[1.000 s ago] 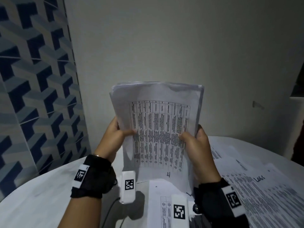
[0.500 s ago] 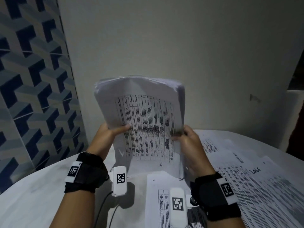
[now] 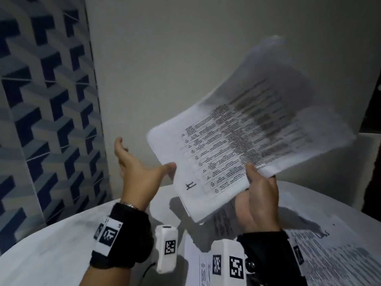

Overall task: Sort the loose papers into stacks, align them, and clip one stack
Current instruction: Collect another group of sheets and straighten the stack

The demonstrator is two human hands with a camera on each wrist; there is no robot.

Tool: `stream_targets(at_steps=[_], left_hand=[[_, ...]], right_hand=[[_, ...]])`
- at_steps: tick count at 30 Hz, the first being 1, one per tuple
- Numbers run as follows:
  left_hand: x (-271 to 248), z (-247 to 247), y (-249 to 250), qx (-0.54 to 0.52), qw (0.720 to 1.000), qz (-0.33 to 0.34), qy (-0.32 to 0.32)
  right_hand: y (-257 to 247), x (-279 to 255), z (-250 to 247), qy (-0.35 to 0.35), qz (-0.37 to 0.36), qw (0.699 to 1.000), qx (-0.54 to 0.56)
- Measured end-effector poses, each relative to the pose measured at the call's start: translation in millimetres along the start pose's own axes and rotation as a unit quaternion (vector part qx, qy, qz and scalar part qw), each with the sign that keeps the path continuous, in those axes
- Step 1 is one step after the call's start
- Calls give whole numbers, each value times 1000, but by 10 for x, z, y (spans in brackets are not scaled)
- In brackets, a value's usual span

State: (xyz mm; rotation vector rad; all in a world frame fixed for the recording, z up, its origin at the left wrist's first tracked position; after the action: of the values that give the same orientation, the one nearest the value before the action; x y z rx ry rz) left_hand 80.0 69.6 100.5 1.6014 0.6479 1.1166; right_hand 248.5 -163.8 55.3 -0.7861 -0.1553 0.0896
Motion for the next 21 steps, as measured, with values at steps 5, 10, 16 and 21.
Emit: stream_targets(at_steps=[5,10,16,21], left_hand=[[-389,663,-393,-215,932,-159,-245],[-112,422,-413,-246,952,-102,-148],[272,-151,-738,-139,982,-70,-111],[283,-371,-984,-110,982,-100,-116]], right_hand=[[111,-26,29,19,17,999,28],[218,-95,139,-28,51,998,26],[-35,153,-219,-48,62,989,-126],[-87,131,-238,-151,88,962,-208]])
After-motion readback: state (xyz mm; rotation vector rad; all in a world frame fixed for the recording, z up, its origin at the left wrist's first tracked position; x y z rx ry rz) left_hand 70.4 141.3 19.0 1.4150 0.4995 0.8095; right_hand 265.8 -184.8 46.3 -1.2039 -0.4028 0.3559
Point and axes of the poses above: each hand's wrist, its own x-axis towards the middle knuckle, its own z-axis out of the palm, y = z × x, the point moved 9 cm from there along x, towards the middle knuckle
